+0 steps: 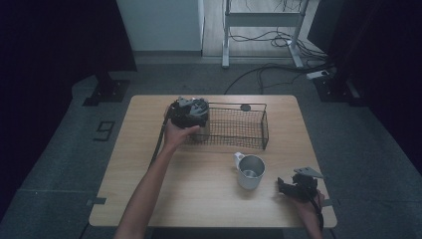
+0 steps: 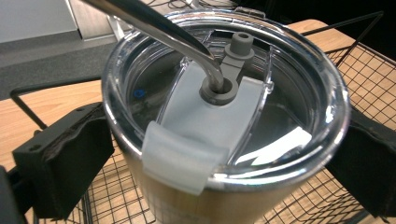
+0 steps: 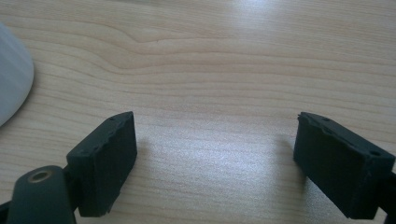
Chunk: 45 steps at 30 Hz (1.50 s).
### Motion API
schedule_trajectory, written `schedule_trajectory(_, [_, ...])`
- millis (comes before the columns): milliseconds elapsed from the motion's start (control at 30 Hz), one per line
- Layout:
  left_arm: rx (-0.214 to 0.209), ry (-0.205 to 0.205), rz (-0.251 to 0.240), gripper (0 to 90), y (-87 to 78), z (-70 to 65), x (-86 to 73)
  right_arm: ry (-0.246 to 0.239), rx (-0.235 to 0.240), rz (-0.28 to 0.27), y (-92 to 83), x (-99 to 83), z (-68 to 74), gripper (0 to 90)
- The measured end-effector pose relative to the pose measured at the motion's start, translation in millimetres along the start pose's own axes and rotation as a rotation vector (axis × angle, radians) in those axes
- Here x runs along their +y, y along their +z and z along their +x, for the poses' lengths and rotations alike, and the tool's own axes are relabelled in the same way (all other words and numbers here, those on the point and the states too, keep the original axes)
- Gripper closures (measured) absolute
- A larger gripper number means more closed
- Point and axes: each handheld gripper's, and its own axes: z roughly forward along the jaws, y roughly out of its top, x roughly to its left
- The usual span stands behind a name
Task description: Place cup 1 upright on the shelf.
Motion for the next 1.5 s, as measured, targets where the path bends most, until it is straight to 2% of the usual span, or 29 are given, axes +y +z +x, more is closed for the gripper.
schedule_trajectory(367, [-0.007, -0.01, -0.02, 0.0, -18.1, 3.1, -4.2, 0.0, 0.0, 0.0, 0.0, 0.0, 0.0, 12.9])
schedule_trajectory(667, [0.006, -0.003, -0.038, 0.0, -37.1, 5.8, -11.8, -0.003, 0.003, 0.0, 0.2, 0.2, -0.3, 12.8])
schedule_trajectory(767, [0.023, 0.003, -0.063, 0.3, -44.6, 5.6, -13.8, -0.004, 0.004, 0.001, 0.3, 0.3, -0.4, 12.8])
schedule_trajectory(867, [0.022, 0.006, -0.072, 0.5, -51.0, 3.9, -16.6, -0.004, 0.004, 0.001, 0.3, 0.3, -0.4, 12.8])
schedule_trajectory(1233, [0.002, 0.022, -0.087, 2.4, -82.9, -5.0, -32.9, -0.004, 0.004, 0.003, 0.2, 0.4, -0.4, 12.8])
schedule_trajectory(1500, [-0.038, 0.017, -0.109, 3.7, -110.9, -9.9, -48.7, -0.002, 0.004, 0.003, 0.2, 0.4, -0.3, 12.8])
